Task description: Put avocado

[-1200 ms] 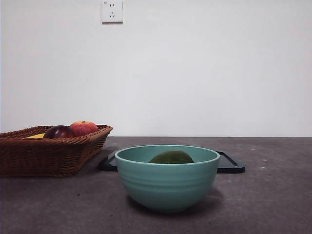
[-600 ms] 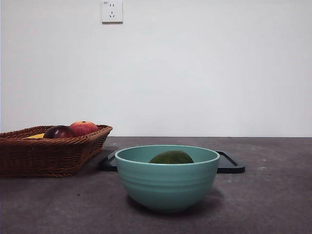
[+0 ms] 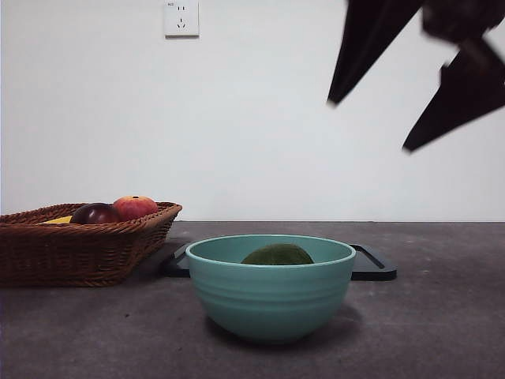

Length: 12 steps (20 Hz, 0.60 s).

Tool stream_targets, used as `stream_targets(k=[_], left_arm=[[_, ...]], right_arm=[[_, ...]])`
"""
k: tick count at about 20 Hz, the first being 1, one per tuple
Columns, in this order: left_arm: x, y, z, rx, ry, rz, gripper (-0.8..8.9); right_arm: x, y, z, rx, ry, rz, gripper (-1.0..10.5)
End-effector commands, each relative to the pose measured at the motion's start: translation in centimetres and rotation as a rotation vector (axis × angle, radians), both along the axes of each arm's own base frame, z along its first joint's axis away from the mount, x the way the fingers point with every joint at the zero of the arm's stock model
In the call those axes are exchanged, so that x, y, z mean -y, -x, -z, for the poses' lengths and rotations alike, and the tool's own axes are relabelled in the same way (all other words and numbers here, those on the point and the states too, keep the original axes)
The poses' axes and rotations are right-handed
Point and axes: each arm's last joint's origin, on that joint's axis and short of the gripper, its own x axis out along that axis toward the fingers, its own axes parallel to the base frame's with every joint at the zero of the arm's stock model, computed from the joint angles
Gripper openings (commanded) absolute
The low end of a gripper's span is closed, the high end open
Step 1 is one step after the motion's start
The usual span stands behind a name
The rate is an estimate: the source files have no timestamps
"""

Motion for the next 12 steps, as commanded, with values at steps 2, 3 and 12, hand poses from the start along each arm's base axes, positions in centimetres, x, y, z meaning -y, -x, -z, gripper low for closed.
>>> stream_targets(k=[2, 3, 12], left_arm=[[0.0, 0.0, -0.2, 0.01, 0.01, 0.008, 5.34], [0.0, 0.0, -0.2, 0.01, 0.01, 0.008, 5.34], [0.0, 0.0, -0.2, 0.009, 0.011, 0.008, 5.34]], right_arm=[[-2.3, -1.7, 1.4, -0.06, 0.078, -0.013, 6.3], [-2.9, -2.1, 2.1, -0.074, 0.116, -0.013, 6.3], [-5.3, -3.5, 7.4, -0.224, 0.289, -0.041, 6.2]])
